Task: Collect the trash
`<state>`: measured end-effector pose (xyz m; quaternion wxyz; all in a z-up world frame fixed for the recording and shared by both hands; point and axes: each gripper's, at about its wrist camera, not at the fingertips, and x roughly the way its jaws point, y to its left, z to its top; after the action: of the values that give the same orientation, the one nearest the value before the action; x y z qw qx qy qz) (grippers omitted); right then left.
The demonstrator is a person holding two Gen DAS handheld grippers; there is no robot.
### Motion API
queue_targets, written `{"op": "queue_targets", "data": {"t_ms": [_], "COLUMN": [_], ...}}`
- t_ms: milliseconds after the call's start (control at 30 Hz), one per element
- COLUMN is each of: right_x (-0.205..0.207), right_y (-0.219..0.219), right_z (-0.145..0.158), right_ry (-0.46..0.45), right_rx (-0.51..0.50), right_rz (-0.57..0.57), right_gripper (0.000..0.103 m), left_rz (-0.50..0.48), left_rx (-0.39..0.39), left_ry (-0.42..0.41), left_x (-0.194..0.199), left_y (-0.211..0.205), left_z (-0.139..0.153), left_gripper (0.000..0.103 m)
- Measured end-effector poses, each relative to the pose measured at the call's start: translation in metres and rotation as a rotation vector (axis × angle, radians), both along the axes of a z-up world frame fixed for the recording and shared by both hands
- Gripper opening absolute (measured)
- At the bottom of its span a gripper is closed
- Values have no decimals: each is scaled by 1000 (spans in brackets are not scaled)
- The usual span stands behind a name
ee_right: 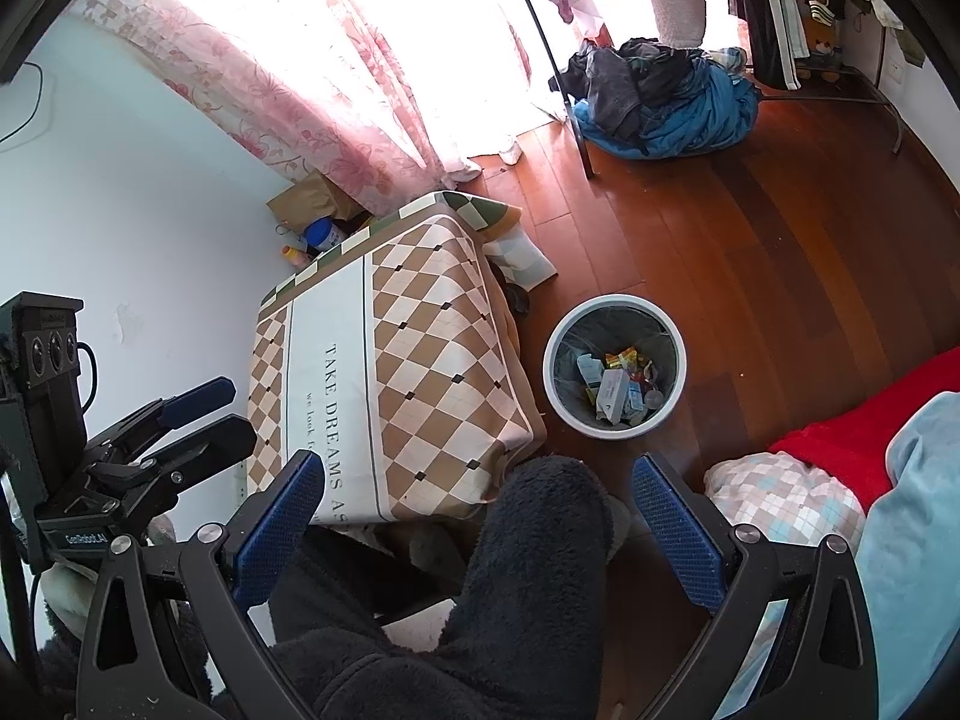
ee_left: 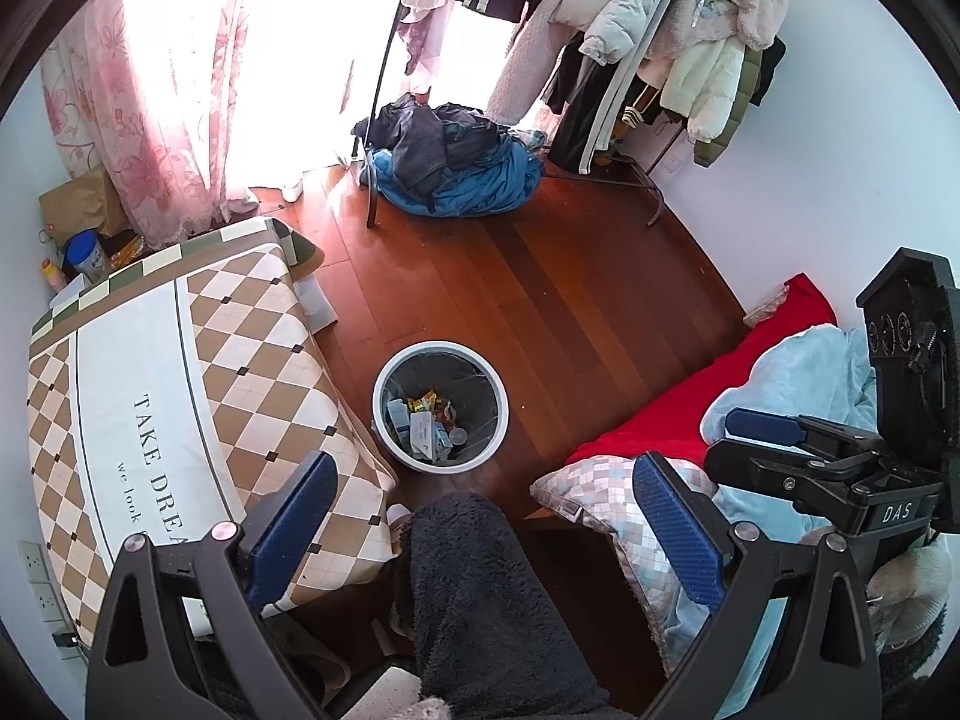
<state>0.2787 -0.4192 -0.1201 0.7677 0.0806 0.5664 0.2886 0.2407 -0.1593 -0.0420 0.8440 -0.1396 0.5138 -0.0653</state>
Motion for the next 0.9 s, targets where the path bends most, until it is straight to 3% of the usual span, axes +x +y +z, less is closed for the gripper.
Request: {"op": "queue_targets", "data": {"t_ms": [900], "right_x": [2], "right_y": [2], "right_z": [5], "right_ry": [-4], "right_rx": [-5], "right_rz": [20], "right_gripper": [103], "left_rz": [-2], "left_rx": [-8], "left_ry": [-2], "left_x": [-1], "left_y": [1], "left_z": [4], "left_gripper": [101]}}
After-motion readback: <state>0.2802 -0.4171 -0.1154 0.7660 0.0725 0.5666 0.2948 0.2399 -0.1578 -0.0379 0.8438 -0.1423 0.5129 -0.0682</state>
